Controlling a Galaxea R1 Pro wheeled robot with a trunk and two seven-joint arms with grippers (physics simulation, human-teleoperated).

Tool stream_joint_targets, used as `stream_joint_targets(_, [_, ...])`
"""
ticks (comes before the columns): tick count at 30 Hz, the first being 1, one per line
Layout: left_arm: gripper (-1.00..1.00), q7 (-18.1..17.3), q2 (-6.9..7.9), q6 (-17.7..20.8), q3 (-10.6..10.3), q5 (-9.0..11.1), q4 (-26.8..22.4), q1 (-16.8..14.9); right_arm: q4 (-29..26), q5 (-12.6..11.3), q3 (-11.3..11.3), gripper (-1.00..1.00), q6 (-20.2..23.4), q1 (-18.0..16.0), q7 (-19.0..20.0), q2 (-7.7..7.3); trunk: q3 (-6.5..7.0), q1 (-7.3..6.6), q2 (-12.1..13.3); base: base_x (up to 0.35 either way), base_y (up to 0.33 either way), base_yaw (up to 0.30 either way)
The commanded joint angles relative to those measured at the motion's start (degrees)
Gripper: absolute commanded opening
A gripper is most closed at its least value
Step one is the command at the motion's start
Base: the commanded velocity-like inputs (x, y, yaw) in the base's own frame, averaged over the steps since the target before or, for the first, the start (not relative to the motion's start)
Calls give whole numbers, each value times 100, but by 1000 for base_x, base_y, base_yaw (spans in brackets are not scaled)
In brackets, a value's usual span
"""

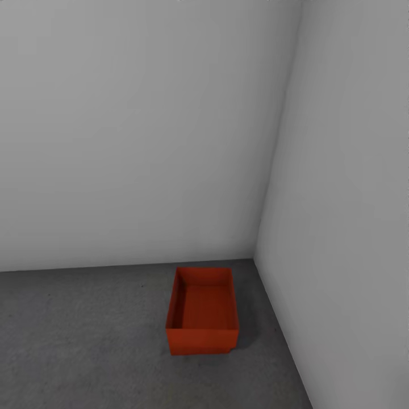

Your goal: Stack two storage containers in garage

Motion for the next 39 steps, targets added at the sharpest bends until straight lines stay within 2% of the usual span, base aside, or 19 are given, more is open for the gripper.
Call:
stream_joint_targets(1, [100,-2,-8,-43,35,8,26,-10,24,52,-49,100,-40,-10,2,-2,12,-22,37,0,0,0])
stream_joint_targets(6, [100,17,-40,-48,35,3,30,-11,24,53,-49,100,-40,-11,2,-2,102,-132,237,0,0,0])
stream_joint_targets(11, [100,19,-51,-45,28,-11,31,-10,24,50,-49,100,-40,-11,2,-2,102,-132,237,0,0,0])
stream_joint_targets(14, [100,18,-119,-40,27,-20,31,-10,24,49,-49,100,-40,-11,2,-2,102,-132,237,0,0,0])
stream_joint_targets(20, [100,18,-229,-39,27,-26,30,-10,24,52,-49,100,-40,-11,2,-2,210,-264,478,0,0,0])
stream_joint_targets(28, [100,54,-247,-39,27,-23,31,-10,24,52,-49,100,-40,-9,2,-2,354,-439,799,0,0,0])
stream_joint_targets(37, [100,23,-265,12,27,-24,87,-10,24,52,-49,100,-40,-11,2,-2,354,-439,799,0,0,0])
stream_joint_targets(39, [100,15,-309,18,27,-18,106,-7,24,50,-49,100,-40,-11,2,-2,354,-439,799,0,0,0])
